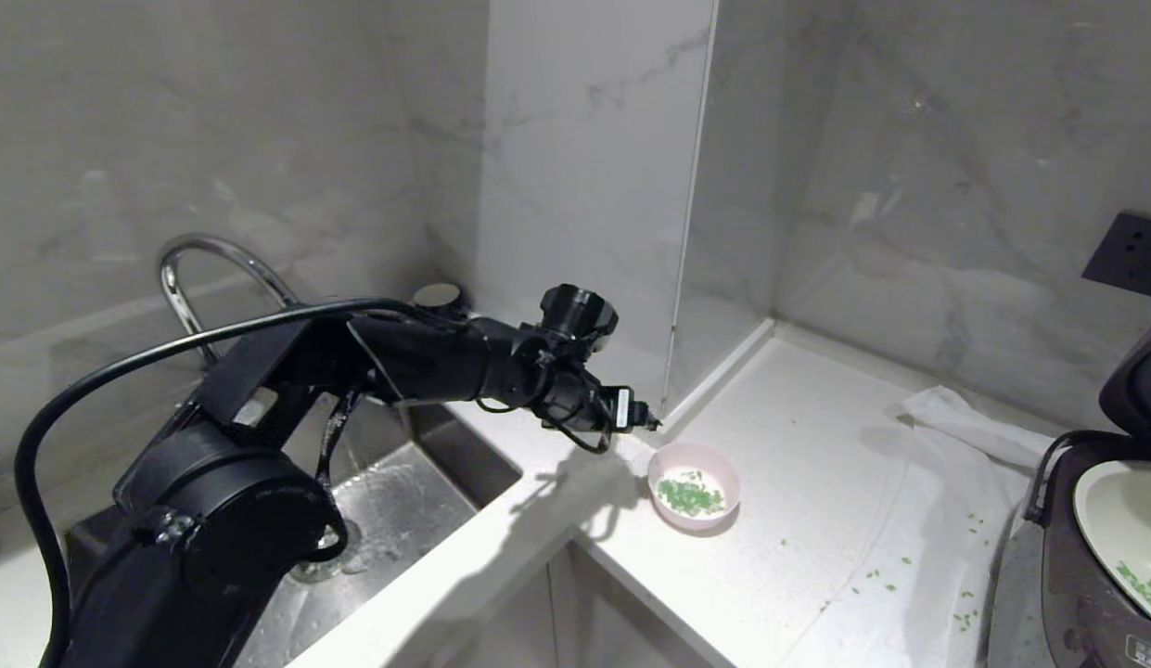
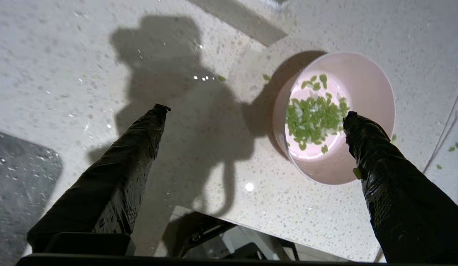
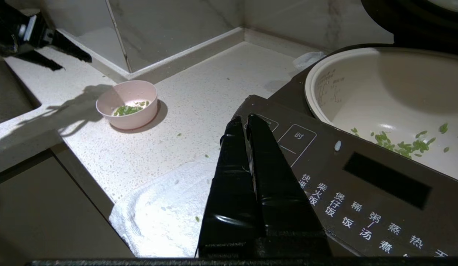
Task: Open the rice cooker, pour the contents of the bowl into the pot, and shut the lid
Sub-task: Pick up the bowl on the table
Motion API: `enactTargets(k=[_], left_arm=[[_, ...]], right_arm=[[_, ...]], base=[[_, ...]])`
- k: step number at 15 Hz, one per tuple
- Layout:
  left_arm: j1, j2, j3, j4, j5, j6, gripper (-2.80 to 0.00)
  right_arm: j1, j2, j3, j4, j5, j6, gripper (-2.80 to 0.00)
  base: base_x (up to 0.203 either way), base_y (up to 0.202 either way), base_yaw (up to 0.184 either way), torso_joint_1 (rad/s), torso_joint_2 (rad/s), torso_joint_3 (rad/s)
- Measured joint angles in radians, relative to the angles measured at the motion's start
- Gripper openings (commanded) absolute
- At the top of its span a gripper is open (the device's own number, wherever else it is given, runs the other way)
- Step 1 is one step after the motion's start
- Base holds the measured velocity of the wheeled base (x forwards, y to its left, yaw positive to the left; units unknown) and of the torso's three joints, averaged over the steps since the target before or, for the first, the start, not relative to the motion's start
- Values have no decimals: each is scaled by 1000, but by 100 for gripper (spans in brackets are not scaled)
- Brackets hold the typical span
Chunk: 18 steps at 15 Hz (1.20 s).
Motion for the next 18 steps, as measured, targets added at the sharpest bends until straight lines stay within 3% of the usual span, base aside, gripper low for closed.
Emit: enactTargets(k=[2, 8, 12, 18], left_arm=[[-22, 14, 0, 0, 1, -46, 0], [-79, 78, -2, 1, 19, -49, 0], [-94, 130, -5, -2, 135, -48, 0], [-105, 149, -11, -13, 146, -43, 0]], right_arm=[[0, 0, 0, 0, 0, 0, -280], [0, 0, 0, 0, 0, 0, -280], [0, 0, 0, 0, 0, 0, -280], [0, 0, 0, 0, 0, 0, -280]], base=[[0, 0, 0, 0, 0, 0], [0, 0, 0, 0, 0, 0], [0, 0, 0, 0, 0, 0], [0, 0, 0, 0, 0, 0]])
